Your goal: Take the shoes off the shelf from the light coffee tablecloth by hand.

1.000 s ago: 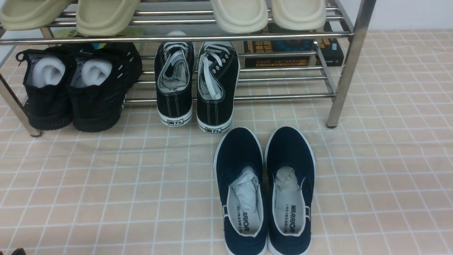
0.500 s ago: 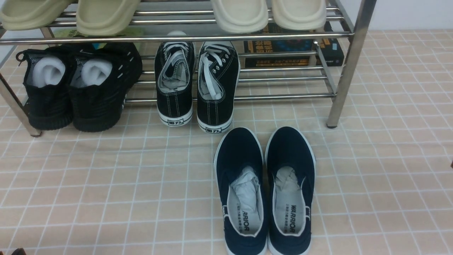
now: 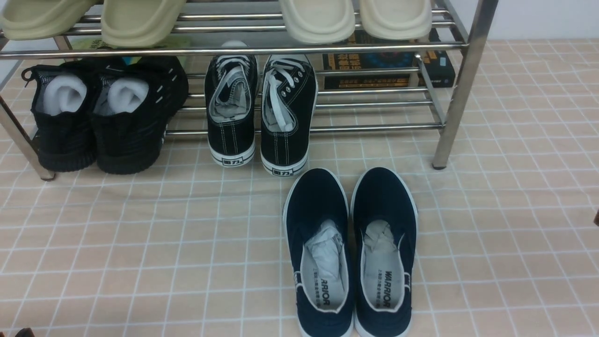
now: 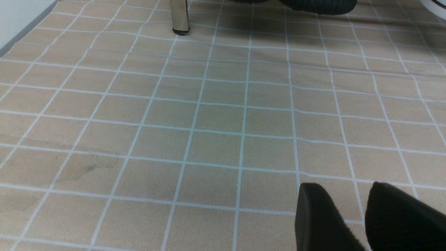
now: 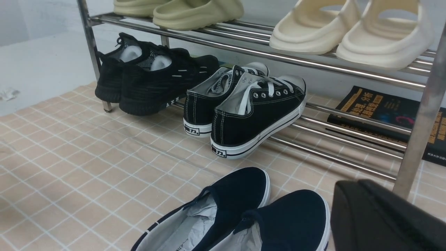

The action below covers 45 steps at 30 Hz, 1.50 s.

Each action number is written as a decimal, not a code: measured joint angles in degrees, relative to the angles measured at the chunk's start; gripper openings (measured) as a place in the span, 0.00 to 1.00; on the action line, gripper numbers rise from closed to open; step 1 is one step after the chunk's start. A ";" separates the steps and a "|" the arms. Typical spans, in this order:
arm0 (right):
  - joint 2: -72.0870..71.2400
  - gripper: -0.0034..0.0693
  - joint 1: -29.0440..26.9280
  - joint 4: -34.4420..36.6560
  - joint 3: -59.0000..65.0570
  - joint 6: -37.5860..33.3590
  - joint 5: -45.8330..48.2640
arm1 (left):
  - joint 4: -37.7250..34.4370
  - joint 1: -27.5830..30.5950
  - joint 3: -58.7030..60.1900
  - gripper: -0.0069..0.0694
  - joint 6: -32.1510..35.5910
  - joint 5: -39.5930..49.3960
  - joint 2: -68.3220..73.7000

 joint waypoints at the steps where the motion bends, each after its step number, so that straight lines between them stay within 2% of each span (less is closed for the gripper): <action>1: 0.00 0.04 0.00 0.06 0.00 0.00 0.00 | 0.00 0.00 0.00 0.41 0.00 0.00 0.00; 17: -0.29 0.05 -0.06 0.10 0.18 0.00 0.06 | 0.00 0.00 0.00 0.41 0.00 0.00 0.00; 20: -0.29 0.05 -1.63 0.13 1.04 0.00 0.00 | 0.00 0.00 0.00 0.41 0.00 0.00 0.00; 25: -3.51 0.06 -12.17 -0.23 6.69 0.00 0.05 | 0.00 0.00 0.00 0.41 0.00 0.00 0.00; 26: -3.77 0.06 -12.57 -0.36 7.28 0.00 0.05 | 0.00 0.00 0.00 0.41 0.00 0.00 0.00; 27: -6.24 0.06 -15.73 -1.28 9.90 0.00 0.05 | 0.00 0.00 0.00 0.41 0.00 0.00 0.00; 29: -8.40 0.06 -17.94 -1.93 12.00 0.00 0.11 | 0.00 0.00 0.00 0.41 0.00 0.00 0.00; 31: -13.89 0.07 -22.59 -4.13 16.63 0.00 0.32 | 0.00 0.00 0.00 0.41 0.00 0.00 0.00; 41: -23.23 0.08 -33.64 -4.95 25.95 0.00 5.50 | 0.00 0.00 0.00 0.41 0.00 0.00 0.00; 45: -23.23 0.09 -35.29 -4.88 25.95 0.00 8.28 | 0.00 0.00 0.00 0.41 0.00 0.00 0.00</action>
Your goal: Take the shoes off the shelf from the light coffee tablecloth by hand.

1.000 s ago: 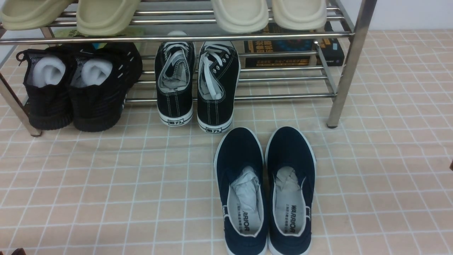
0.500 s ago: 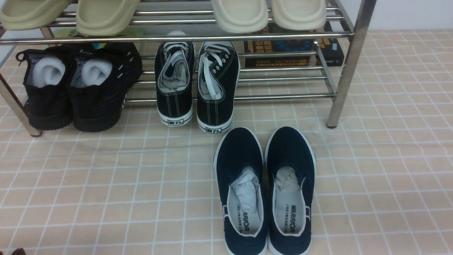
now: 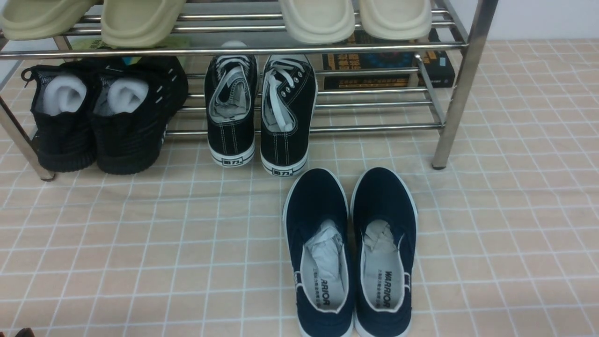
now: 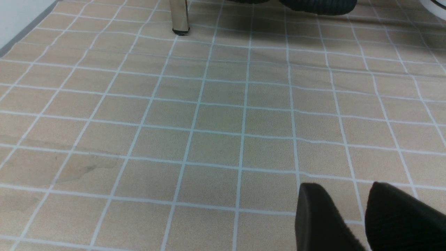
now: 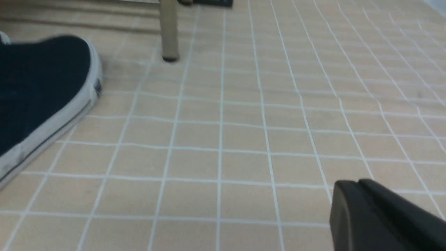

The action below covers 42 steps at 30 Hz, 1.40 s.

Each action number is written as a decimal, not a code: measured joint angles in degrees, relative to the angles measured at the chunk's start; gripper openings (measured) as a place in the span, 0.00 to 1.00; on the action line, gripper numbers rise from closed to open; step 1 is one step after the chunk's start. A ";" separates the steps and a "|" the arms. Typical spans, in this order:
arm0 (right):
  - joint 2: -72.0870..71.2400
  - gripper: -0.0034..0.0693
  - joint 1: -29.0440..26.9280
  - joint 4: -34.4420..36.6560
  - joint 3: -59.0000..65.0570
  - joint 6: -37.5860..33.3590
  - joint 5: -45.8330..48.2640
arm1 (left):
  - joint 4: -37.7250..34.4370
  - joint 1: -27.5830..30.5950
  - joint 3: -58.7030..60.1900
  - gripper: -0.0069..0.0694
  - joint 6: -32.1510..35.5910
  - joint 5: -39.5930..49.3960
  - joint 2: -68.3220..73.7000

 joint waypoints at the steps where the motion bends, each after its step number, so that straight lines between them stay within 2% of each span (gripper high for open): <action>1: 0.00 0.09 -0.03 0.00 -0.11 0.00 0.45 | 0.00 0.00 0.00 0.41 0.00 0.00 0.00; 15: 0.00 0.09 -0.03 0.04 -0.58 0.00 2.93 | 0.00 0.00 0.00 0.41 0.00 0.00 0.00; 26: 0.00 0.09 2.58 0.04 -0.58 0.00 2.93 | 0.00 0.00 0.00 0.41 0.00 0.00 0.00; 42: 0.00 0.13 2.58 0.04 -0.58 0.00 2.97 | 0.00 0.00 0.00 0.41 0.00 0.00 0.00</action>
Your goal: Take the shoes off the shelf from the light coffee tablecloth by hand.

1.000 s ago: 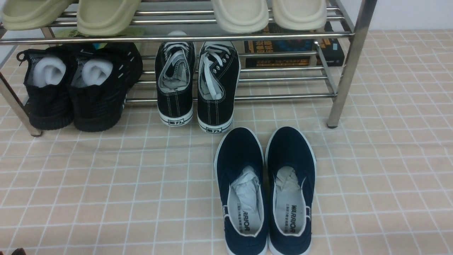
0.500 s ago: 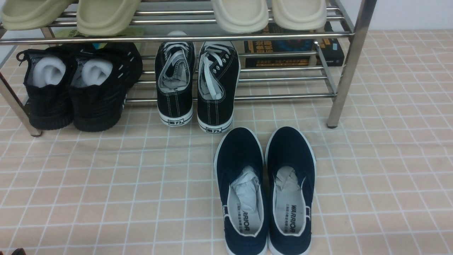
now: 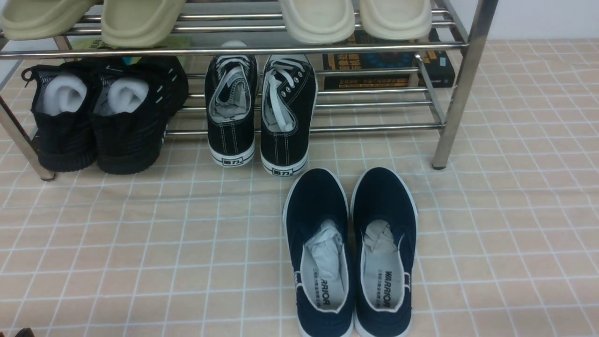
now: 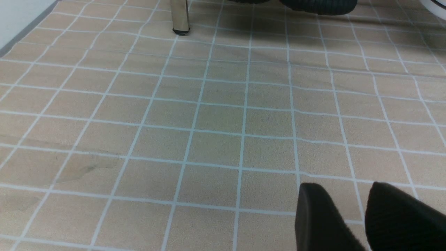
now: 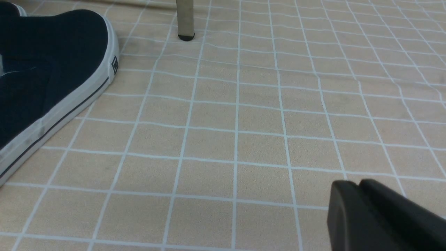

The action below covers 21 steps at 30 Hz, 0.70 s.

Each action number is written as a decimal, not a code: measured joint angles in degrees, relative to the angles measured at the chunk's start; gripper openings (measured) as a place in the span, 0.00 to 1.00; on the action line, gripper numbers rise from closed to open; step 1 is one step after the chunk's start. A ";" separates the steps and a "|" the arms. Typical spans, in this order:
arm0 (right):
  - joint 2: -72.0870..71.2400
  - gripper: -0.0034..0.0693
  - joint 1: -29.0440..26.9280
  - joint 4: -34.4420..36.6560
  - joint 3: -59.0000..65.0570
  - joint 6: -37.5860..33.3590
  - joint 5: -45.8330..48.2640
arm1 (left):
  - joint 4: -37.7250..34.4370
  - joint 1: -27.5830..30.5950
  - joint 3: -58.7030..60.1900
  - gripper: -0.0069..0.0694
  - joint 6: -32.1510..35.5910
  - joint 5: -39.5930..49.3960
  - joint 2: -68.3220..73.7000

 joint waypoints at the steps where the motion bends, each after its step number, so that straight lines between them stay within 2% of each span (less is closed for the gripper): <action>1: 0.00 0.13 0.00 0.00 0.00 0.00 0.00 | 0.00 0.00 0.00 0.41 0.00 0.00 0.00; 21: 0.00 0.16 0.00 0.10 0.00 0.00 0.00 | 0.00 0.00 0.00 0.41 0.00 0.00 0.00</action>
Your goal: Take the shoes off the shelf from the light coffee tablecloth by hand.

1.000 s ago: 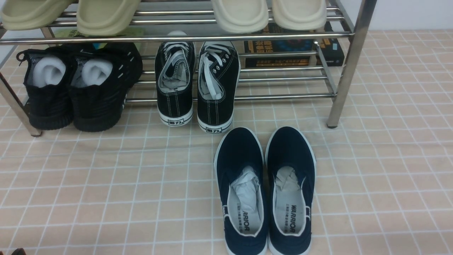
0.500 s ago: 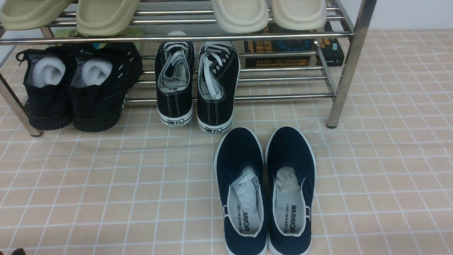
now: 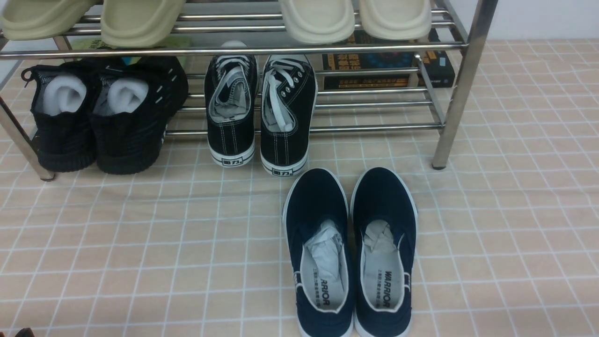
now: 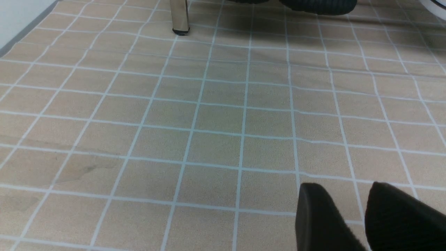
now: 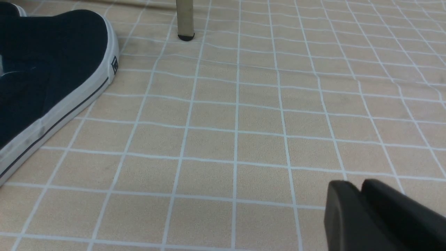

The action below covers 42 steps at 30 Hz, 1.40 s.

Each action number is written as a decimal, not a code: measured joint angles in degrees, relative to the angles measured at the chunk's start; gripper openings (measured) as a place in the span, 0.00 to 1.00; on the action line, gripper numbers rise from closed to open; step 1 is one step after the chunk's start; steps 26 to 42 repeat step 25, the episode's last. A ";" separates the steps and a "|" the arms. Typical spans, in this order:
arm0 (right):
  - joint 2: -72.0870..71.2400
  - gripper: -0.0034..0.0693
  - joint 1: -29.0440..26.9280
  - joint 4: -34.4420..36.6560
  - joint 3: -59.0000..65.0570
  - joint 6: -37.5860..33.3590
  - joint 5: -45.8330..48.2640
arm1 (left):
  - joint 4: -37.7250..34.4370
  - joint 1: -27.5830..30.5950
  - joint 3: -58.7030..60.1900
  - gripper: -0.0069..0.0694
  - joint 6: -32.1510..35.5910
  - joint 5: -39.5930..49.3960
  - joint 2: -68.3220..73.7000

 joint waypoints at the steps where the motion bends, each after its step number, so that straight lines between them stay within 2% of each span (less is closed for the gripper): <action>1: 0.00 0.16 0.00 -0.05 0.00 0.00 0.00 | 0.00 0.00 0.00 0.41 0.00 0.00 0.00; 42: 0.00 0.20 0.00 0.05 0.00 0.00 0.00 | 0.00 0.00 0.00 0.41 0.00 0.00 0.00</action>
